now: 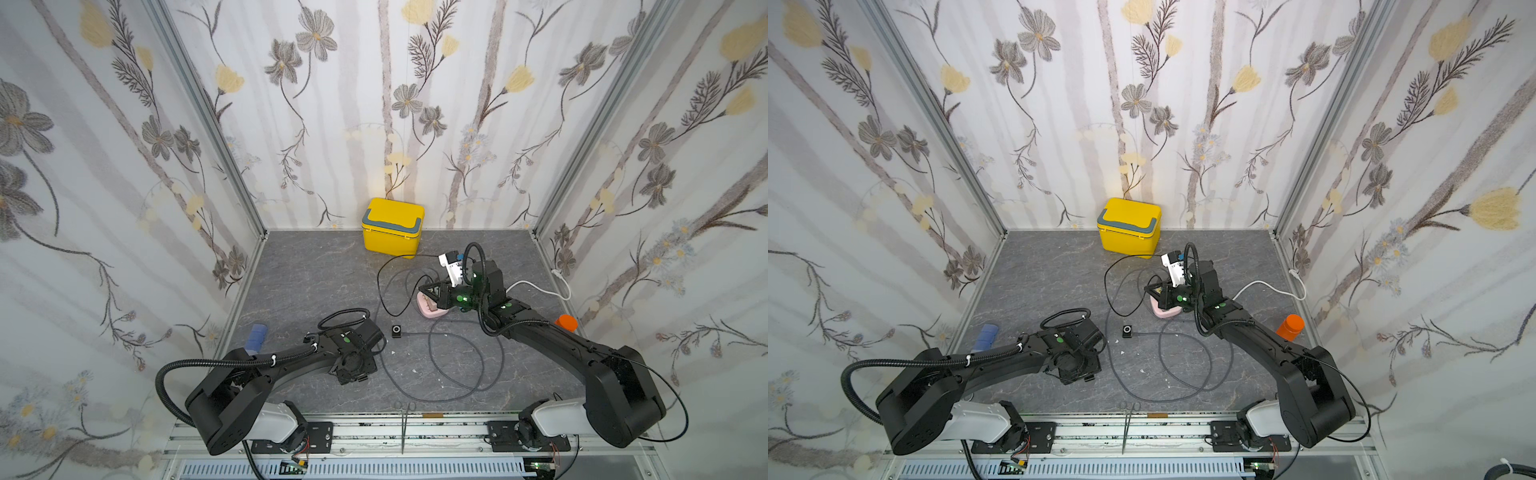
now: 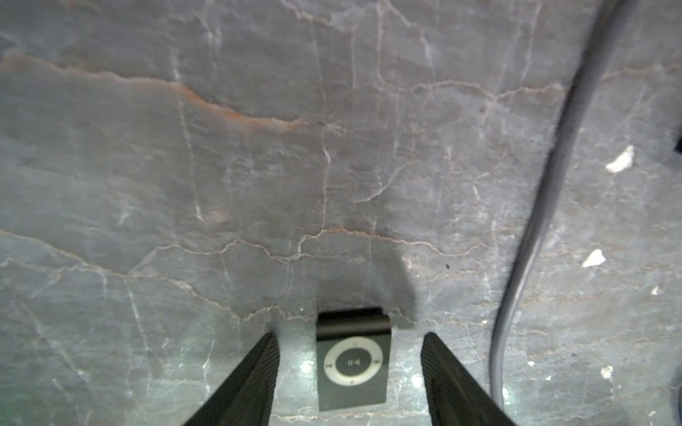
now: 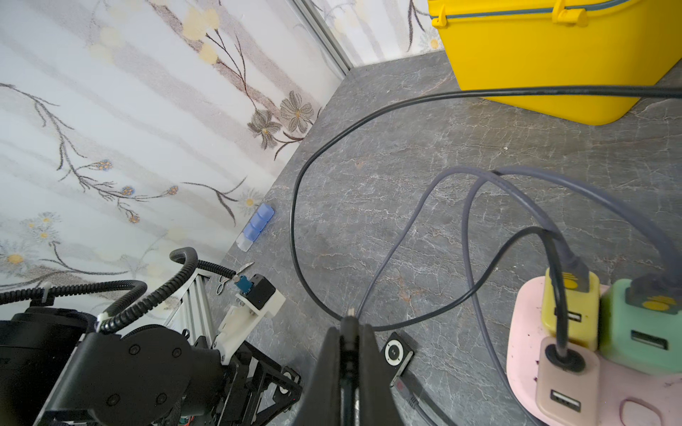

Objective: Charge mp3
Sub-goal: Pick up the MP3 player from the center of the board.

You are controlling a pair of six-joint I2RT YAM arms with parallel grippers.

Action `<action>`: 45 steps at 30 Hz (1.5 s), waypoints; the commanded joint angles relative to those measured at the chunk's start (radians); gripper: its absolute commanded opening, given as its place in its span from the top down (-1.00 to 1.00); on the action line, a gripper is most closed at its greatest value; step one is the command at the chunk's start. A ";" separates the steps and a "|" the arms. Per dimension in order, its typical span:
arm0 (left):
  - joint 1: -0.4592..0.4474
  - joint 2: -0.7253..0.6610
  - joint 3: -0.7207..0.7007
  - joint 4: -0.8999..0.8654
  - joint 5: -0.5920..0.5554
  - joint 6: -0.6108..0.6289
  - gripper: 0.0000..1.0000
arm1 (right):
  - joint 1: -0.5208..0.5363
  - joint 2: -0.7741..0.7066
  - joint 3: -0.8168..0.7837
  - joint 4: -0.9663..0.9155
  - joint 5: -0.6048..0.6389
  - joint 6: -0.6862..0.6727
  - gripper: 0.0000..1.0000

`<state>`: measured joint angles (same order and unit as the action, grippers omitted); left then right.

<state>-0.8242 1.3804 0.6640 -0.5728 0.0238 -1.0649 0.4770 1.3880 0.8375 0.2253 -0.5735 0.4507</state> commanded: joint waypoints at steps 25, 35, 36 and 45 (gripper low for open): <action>-0.058 0.128 0.177 -0.084 -0.037 0.428 -0.15 | -0.009 -0.048 -0.064 0.045 -0.012 -0.008 1.00; -0.105 0.071 0.158 -0.103 -0.127 0.515 -0.16 | -0.007 -0.056 -0.090 0.017 0.007 0.008 1.00; -0.112 0.077 0.157 -0.112 -0.129 0.523 -0.16 | -0.006 -0.058 -0.108 0.008 0.014 0.008 1.00; -0.124 0.091 0.112 -0.052 -0.124 0.522 -0.16 | 0.016 -0.089 -0.129 -0.025 0.036 0.014 1.00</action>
<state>-0.9474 1.4742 0.7841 -0.6453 -0.0898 -0.5537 0.4881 1.3083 0.7113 0.1974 -0.5434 0.4629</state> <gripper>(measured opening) 0.582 0.061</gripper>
